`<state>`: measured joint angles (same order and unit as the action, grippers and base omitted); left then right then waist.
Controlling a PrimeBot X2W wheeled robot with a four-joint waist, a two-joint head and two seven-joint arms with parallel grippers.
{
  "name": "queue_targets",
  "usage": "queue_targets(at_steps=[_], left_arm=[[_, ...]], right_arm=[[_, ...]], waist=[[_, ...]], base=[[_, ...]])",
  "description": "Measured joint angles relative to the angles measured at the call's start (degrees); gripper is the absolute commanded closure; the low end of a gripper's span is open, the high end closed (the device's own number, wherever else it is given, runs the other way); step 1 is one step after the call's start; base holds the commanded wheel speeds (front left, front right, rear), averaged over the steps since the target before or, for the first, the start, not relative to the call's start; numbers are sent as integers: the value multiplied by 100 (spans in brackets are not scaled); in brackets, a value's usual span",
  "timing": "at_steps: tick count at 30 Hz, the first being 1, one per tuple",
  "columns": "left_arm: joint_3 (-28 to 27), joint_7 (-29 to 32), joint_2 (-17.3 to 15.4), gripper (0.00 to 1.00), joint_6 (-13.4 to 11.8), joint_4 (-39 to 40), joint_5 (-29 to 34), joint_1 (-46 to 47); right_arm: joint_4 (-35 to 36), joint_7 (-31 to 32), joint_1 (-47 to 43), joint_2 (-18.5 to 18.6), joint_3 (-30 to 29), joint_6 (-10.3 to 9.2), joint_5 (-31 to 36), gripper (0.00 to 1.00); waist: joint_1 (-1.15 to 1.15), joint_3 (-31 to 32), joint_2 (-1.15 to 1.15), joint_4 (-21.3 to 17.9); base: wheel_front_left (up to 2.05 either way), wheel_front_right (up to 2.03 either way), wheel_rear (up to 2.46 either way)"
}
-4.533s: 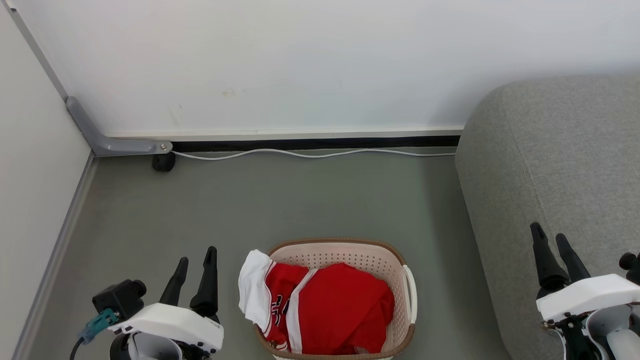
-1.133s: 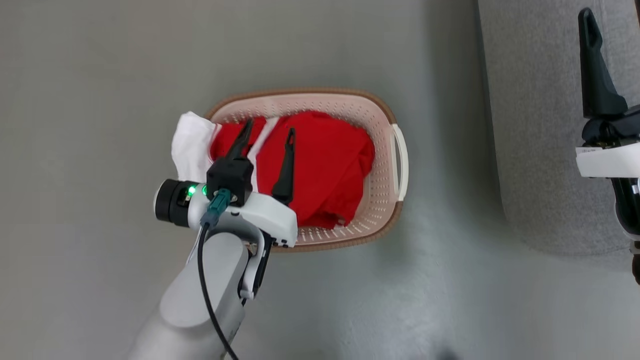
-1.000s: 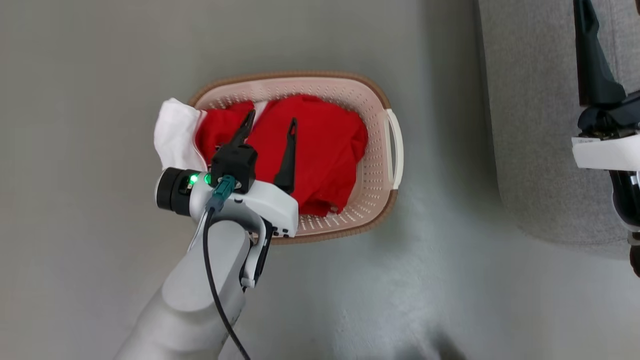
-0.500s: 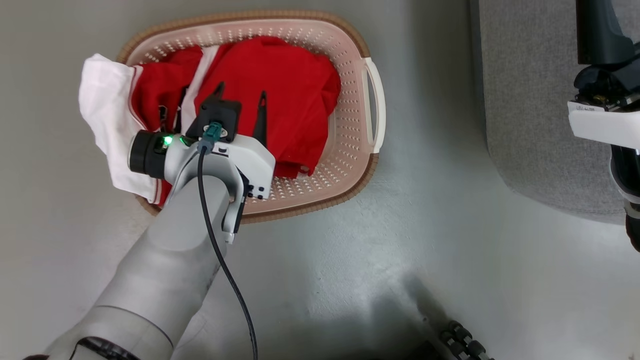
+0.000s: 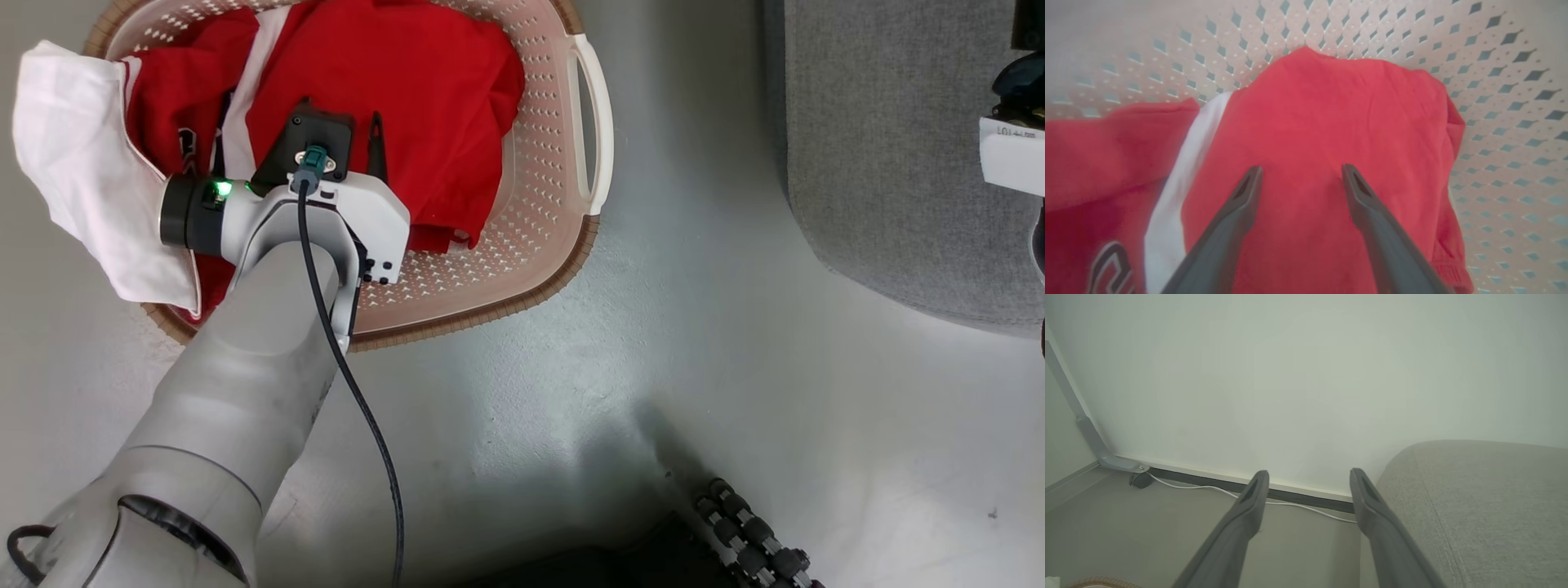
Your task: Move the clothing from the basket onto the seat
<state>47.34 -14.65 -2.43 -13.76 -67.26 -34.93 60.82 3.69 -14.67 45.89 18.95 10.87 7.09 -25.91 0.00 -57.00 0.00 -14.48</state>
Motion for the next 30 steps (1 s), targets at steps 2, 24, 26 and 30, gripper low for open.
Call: queue_targets(at_steps=[2, 24, 26, 30], left_arm=[[98, 4, -1, 0, -1, -97, 0, 75], [575, 738, -11, 100, -41, -650, -51, 572], [576, 665, -13, 100, -29, -664, -51, 573], [589, 415, -18, 100, 40, -673, -98, 578]], right_arm=[[22, 0, 1, -45, -43, 0, -30, 0], [131, 0, 36, -118, -516, 0, -172, 0], [120, 0, 35, -119, -546, 0, -183, 0], [38, 0, 34, -133, -672, 0, -190, 0]], waist=[[0, -62, 0, -31], [0, -394, 0, -212], [0, -386, 0, -220], [0, -323, 0, -257]], base=[[0, 0, 0], [0, 0, 0], [0, 0, 0], [0, 0, 0]])
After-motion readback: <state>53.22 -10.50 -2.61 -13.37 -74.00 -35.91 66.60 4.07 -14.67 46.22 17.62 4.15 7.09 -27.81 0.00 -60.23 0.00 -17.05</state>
